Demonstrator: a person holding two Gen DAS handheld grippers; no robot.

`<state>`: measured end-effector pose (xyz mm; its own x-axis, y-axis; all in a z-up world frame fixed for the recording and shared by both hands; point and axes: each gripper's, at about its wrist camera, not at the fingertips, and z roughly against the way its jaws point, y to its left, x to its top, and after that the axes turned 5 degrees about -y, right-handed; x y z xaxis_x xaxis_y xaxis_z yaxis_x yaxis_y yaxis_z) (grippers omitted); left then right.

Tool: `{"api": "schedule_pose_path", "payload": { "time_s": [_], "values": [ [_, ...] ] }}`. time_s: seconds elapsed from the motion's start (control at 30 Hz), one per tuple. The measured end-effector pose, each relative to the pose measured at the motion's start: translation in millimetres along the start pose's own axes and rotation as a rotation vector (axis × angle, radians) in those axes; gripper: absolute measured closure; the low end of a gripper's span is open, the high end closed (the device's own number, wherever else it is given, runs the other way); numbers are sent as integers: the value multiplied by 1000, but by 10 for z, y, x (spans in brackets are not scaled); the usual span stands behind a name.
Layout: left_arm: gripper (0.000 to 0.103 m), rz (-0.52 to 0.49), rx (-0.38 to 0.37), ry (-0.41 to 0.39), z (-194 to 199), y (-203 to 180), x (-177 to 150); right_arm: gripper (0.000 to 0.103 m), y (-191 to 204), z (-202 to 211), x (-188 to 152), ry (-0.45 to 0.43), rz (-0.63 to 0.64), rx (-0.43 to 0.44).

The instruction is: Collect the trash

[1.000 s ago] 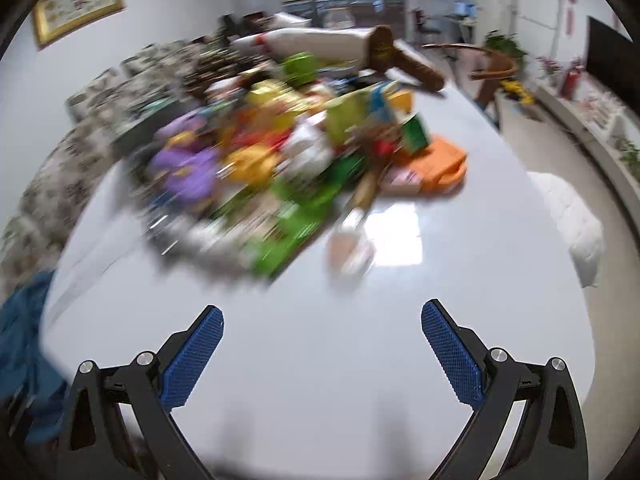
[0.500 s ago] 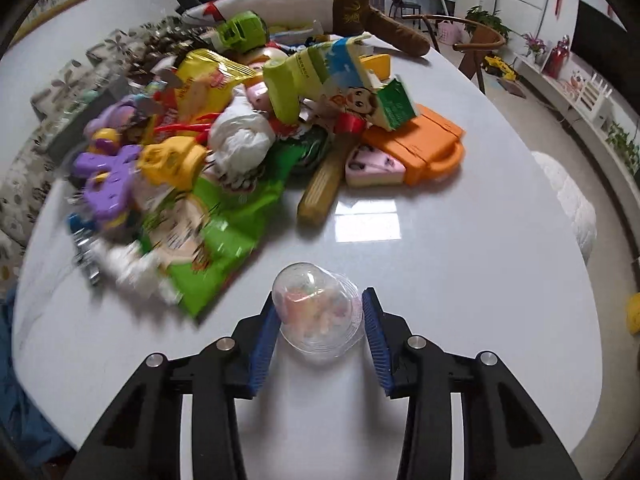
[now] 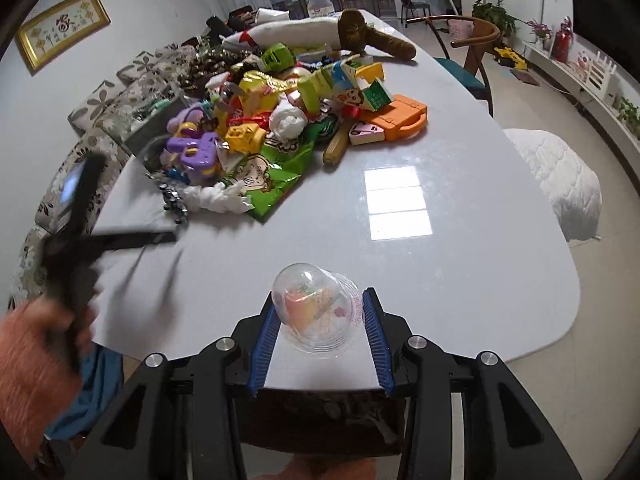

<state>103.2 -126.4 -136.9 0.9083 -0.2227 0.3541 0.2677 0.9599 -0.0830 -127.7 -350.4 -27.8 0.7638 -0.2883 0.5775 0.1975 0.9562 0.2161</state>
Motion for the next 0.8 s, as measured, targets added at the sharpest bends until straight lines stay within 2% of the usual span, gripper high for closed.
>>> {"api": "schedule_pose_path", "payload": {
  "time_s": [0.13, 0.27, 0.33, 0.4, 0.43, 0.5, 0.6, 0.8],
  "values": [
    [17, -78, 32, -20, -154, -80, 262, 61, 6, 70, -62, 1, -13, 0],
    [19, -148, -5, -46, -175, -122, 364, 61, -6, 56, -131, 17, -17, -8],
    [28, -141, -14, -63, -167, -87, 394, 61, -15, 38, -147, 25, -31, -7],
    [32, -121, -62, -70, -112, -23, 353, 61, -16, 21, -144, 27, -39, 0],
    [58, -125, -75, -84, -62, 17, 314, 61, 2, 13, -141, 26, -37, 2],
    [83, -120, -78, -73, -15, 88, 253, 61, 49, -8, -121, 25, -25, 10],
    [93, -62, -136, -53, 42, 283, 104, 61, 144, -32, -92, 25, -3, 27],
    [94, -5, -217, -81, 219, 627, -156, 61, 388, -119, -63, 42, 45, 66]
  ]
}}
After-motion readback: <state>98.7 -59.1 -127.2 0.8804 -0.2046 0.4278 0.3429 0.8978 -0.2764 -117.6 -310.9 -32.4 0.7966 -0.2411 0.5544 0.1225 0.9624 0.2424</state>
